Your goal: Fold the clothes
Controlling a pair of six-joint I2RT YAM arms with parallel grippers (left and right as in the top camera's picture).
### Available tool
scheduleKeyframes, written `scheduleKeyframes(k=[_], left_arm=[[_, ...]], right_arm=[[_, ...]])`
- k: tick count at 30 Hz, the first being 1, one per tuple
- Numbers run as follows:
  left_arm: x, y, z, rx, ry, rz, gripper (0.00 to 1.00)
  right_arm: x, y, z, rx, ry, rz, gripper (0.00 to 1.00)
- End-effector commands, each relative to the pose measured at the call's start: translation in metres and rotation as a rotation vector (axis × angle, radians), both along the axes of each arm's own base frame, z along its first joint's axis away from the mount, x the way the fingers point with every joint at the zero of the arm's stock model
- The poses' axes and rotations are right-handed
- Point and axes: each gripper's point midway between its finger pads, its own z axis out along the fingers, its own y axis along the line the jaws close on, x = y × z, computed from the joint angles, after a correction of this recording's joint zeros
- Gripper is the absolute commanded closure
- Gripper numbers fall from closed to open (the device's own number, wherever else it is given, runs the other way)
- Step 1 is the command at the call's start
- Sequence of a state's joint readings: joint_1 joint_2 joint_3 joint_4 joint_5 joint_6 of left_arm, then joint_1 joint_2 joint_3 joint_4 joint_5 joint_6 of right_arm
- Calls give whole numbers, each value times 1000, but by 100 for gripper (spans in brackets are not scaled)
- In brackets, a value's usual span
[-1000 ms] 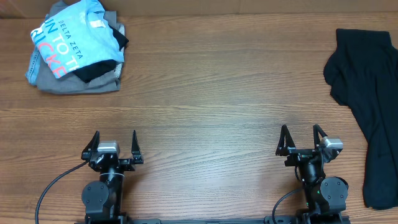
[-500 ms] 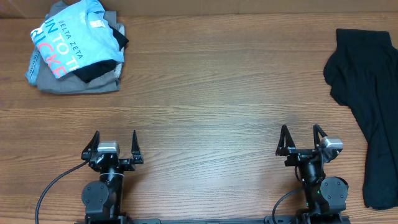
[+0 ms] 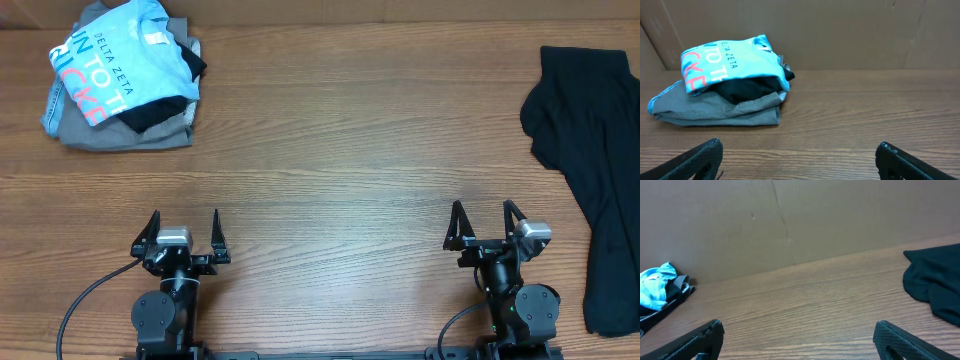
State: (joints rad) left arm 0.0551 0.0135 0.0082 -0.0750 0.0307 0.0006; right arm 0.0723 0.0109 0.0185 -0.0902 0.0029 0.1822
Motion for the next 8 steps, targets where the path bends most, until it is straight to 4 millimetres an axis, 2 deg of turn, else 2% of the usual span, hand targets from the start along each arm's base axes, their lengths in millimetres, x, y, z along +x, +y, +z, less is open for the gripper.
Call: scheduleKeyframes(k=[1, 8], left_arm=[[0, -1, 1, 14, -7, -9, 0], [0, -1, 1, 14, -7, -9, 0]], right_arm=[[0, 0, -2, -7, -4, 3, 0], [0, 0, -2, -7, -4, 3, 0]])
